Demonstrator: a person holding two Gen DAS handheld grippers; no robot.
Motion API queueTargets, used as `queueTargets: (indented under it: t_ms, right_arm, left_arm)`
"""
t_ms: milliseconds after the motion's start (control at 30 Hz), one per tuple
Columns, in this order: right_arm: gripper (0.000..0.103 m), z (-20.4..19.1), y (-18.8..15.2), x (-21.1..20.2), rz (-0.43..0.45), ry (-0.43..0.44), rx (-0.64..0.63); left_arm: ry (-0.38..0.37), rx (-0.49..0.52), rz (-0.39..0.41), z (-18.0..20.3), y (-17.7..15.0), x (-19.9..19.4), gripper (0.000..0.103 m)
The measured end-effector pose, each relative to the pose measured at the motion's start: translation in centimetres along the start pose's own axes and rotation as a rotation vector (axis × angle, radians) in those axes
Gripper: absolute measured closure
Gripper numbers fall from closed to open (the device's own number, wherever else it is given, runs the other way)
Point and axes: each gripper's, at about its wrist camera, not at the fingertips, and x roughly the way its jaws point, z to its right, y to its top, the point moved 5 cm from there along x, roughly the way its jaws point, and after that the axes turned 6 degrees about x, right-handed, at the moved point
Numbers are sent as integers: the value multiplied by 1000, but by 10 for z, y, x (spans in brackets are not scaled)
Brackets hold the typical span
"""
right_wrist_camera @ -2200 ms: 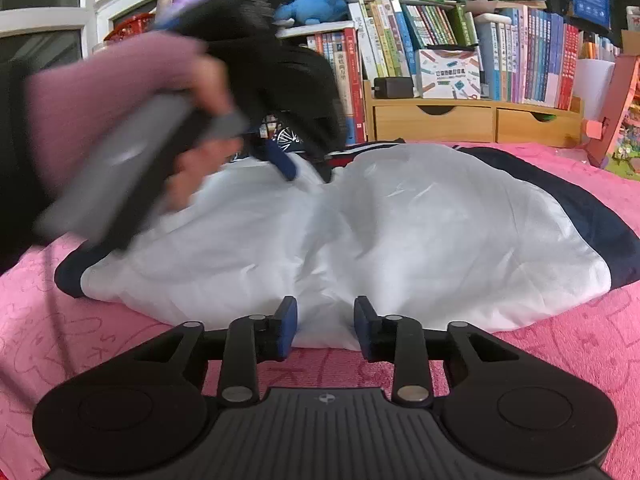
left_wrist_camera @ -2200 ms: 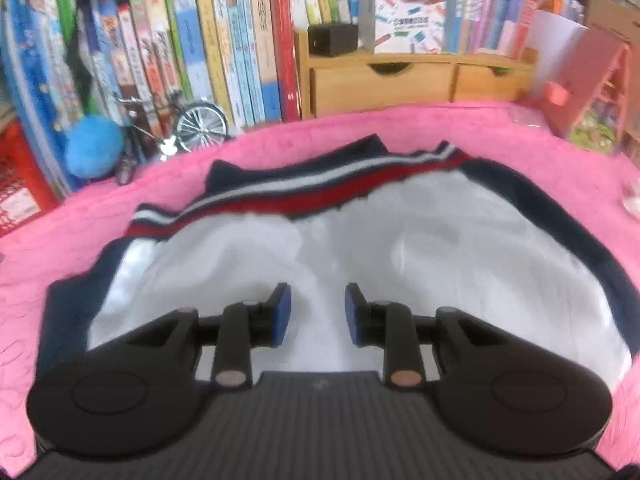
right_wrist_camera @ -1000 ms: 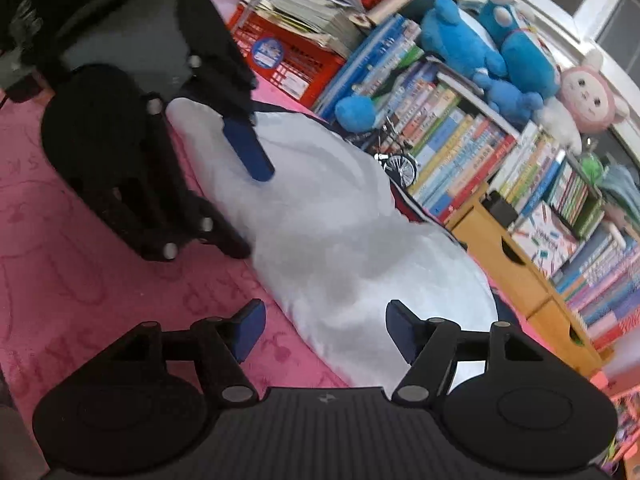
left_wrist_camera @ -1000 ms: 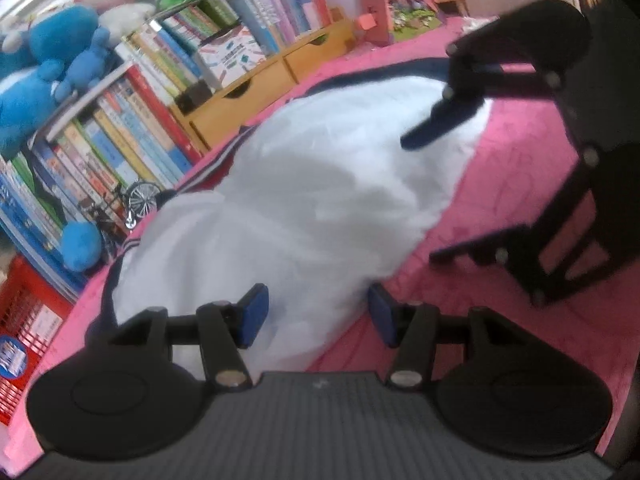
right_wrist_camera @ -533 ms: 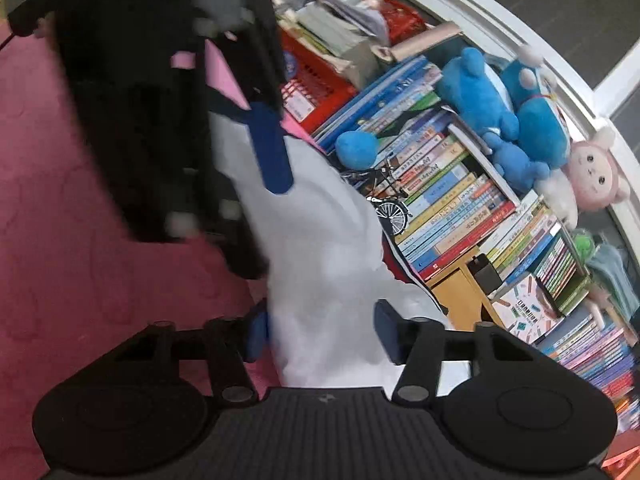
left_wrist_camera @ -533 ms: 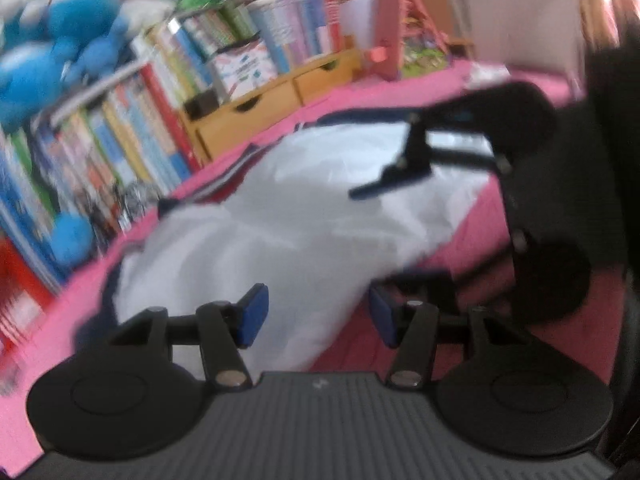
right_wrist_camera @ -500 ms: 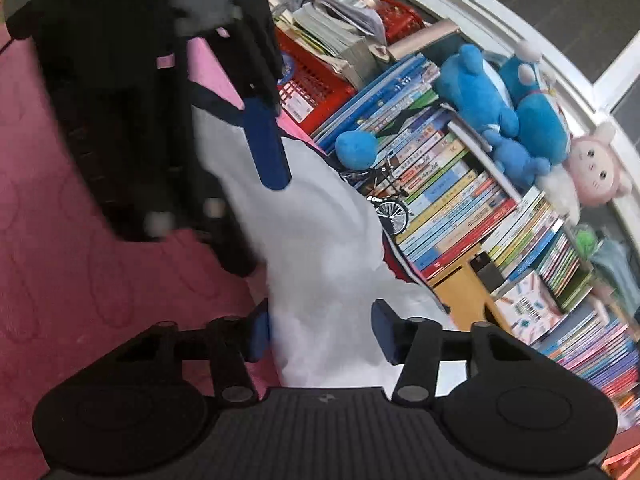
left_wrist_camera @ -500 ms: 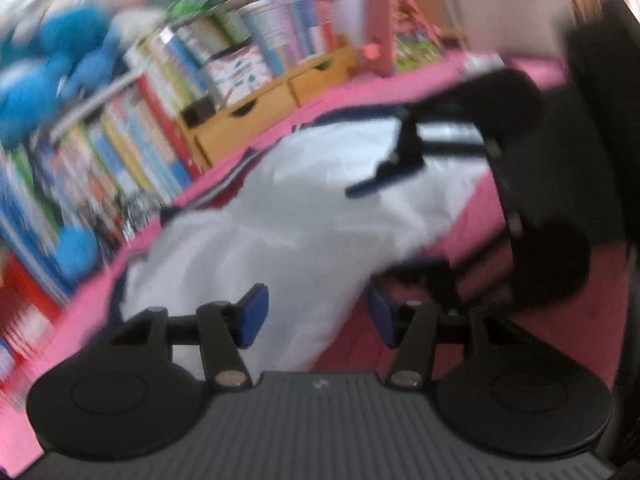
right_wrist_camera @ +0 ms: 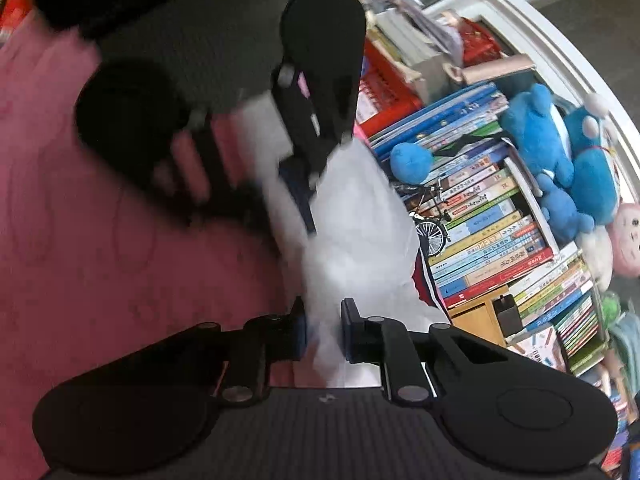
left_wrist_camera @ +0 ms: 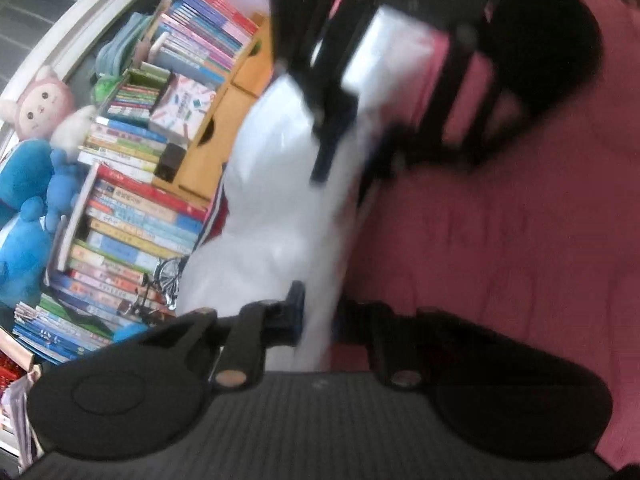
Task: Fold clothes
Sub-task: 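Hold the jacket hanging from both grippers above the blanket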
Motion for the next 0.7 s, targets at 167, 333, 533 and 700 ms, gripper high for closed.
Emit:
queueTargets:
  t_ms: [167,333,533,700]
  right_arm:
    - [95,19,-50,-9,-119,-57,10]
    - [95,39,-100,-19,-243,-117,27]
    - [95,53,-125,-34,-298,-162,48]
    - [95,58,-126,-49,-296,-187,64]
  left_arm:
    - [-22,-18,-72,-14,-25,-9,96]
    - [-16,-36,-157,-25,-49,-20,96]
    - [-10,-81,-262,-26,-79,-30,96]
    - [-21,-128,-291,-25,-87,-40,96]
